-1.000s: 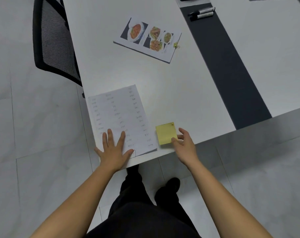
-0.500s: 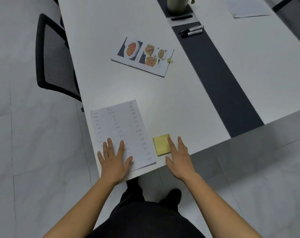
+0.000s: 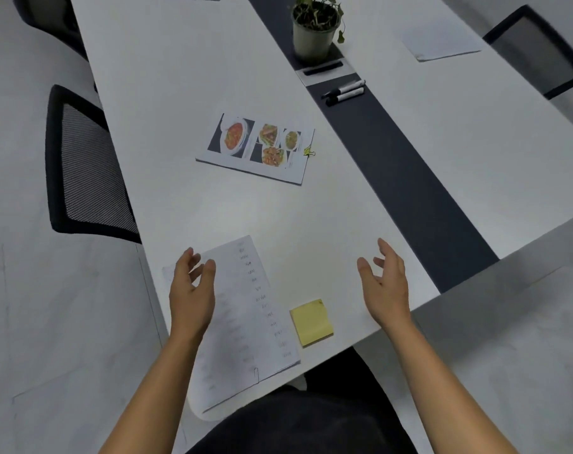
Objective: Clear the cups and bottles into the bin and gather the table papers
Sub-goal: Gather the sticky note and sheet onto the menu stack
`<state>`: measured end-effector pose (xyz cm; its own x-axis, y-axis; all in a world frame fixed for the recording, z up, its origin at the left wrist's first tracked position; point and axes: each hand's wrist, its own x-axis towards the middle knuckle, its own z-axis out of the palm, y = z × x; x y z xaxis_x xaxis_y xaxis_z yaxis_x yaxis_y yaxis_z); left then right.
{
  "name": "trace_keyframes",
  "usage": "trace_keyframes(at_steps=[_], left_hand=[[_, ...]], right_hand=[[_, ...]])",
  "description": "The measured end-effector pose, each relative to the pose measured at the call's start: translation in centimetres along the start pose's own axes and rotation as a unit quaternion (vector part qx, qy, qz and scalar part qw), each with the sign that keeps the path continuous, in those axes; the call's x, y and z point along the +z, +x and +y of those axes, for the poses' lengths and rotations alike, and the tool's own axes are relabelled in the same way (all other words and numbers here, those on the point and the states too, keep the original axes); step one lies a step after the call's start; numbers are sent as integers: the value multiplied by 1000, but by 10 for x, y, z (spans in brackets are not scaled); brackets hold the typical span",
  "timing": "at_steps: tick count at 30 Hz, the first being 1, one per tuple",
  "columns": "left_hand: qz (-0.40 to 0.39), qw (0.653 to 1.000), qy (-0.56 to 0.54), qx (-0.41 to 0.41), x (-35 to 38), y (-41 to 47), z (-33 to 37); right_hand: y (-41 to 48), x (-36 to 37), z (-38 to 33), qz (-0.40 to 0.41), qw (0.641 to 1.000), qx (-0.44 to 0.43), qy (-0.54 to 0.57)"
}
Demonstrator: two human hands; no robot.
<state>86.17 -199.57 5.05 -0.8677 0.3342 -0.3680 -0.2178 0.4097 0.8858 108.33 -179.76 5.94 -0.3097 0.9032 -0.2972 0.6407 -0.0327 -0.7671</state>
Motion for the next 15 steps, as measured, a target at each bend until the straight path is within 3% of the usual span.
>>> trace_keyframes(at_steps=[11, 15], left_hand=[[64, 993, 85, -48, 95, 93, 42], [105, 988, 93, -67, 107, 94, 50]], right_hand=[[220, 49, -47, -112, 993, -4, -19], [299, 103, -70, -125, 986, -8, -112]])
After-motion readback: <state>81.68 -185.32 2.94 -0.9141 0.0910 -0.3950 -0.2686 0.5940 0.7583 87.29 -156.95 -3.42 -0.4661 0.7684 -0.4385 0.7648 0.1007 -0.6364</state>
